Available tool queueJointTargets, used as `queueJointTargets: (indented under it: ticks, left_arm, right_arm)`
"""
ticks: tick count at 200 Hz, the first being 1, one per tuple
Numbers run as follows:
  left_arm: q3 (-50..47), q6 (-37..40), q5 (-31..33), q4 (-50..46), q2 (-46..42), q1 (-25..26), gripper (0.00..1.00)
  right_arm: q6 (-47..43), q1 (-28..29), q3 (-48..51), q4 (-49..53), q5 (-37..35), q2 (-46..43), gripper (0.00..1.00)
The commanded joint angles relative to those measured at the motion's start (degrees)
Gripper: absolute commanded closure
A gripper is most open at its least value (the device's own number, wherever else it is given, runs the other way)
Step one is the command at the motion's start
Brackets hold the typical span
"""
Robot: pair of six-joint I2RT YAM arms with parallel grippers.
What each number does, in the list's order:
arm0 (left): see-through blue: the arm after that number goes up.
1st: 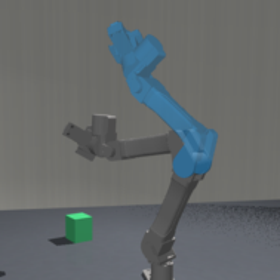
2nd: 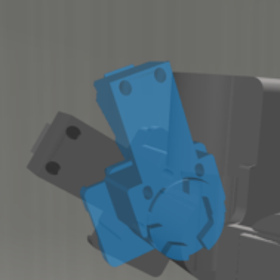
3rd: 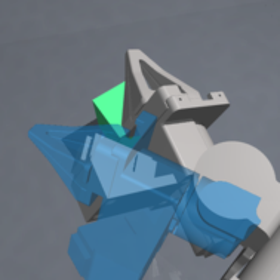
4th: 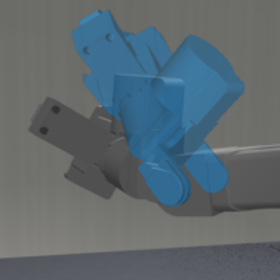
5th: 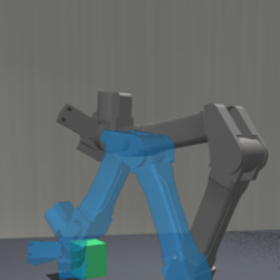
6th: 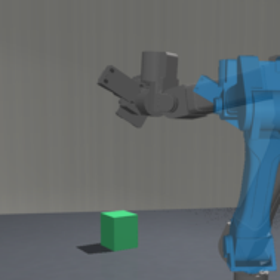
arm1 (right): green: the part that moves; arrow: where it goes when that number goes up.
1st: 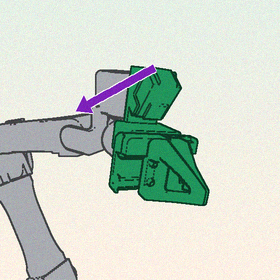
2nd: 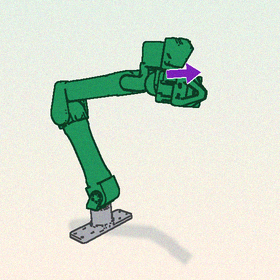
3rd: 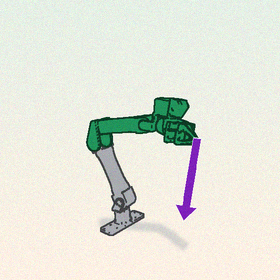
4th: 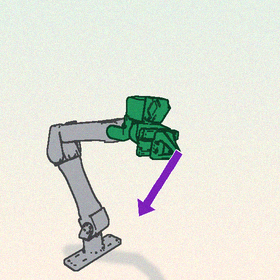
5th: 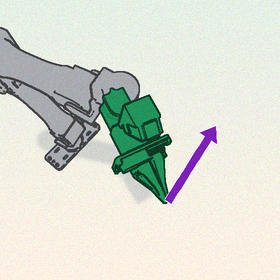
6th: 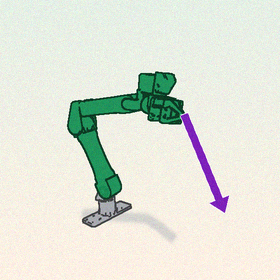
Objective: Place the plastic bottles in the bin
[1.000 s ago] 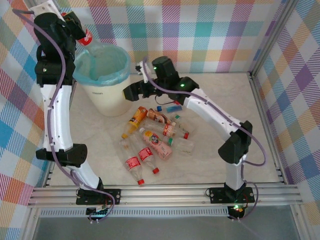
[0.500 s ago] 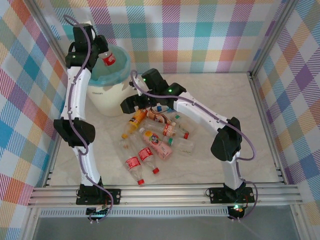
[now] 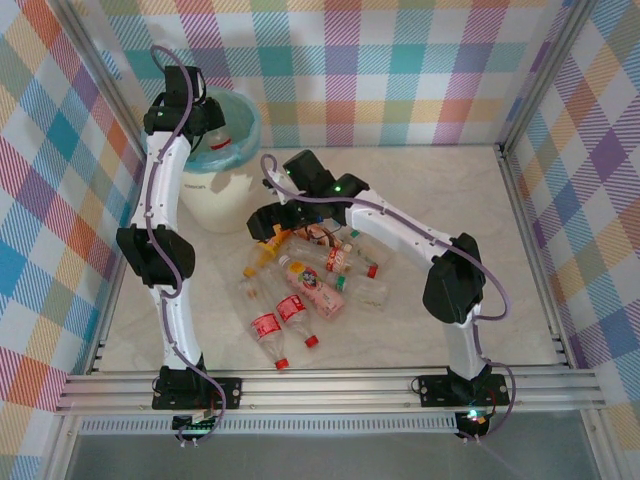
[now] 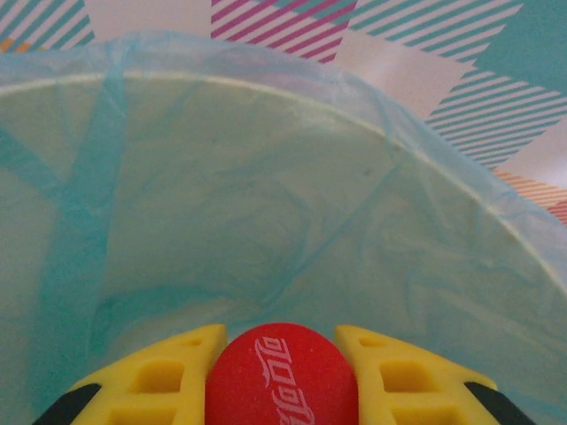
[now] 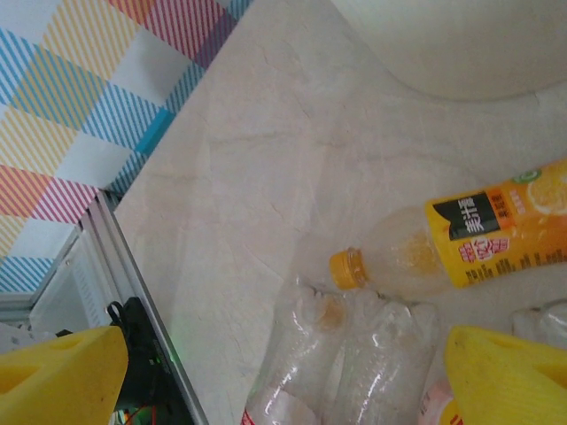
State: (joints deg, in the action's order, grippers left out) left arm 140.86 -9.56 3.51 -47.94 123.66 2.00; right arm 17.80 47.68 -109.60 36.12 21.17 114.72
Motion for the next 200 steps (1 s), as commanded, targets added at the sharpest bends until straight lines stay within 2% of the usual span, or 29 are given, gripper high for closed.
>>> queueJointTargets:
  ticks: [1,27,65,144,174,200]
  left_arm:
    - [1.61,0.69,0.70,-0.40,-1.11,-0.68,0.70]
    - [1.70,0.60,0.93,-0.18,-2.24,-0.68,0.48]
    - [1.92,0.42,1.41,1.00,-4.73,-0.66,0.35]
    - [2.59,-0.63,-1.09,0.57,-12.20,-0.18,0.32]
    - [1.44,0.36,-1.18,-0.30,-16.08,2.14,0.32]
    - [-3.35,2.37,0.42,1.69,-20.82,5.87,0.32]
  right_arm:
    - [1.00,0.40,2.50,-0.03,-0.51,-5.41,0.08]
    - [1.31,0.40,4.82,-0.68,-0.76,-7.70,0.08]
    - [1.05,0.39,6.61,-0.79,-1.81,-10.18,0.07]
    - [-3.44,0.40,7.65,3.25,-5.51,-15.26,0.08]
    - [-7.29,0.24,9.14,5.55,-9.06,-18.50,0.08]
    - [-10.03,-0.54,12.70,6.32,-12.90,-22.51,0.08]
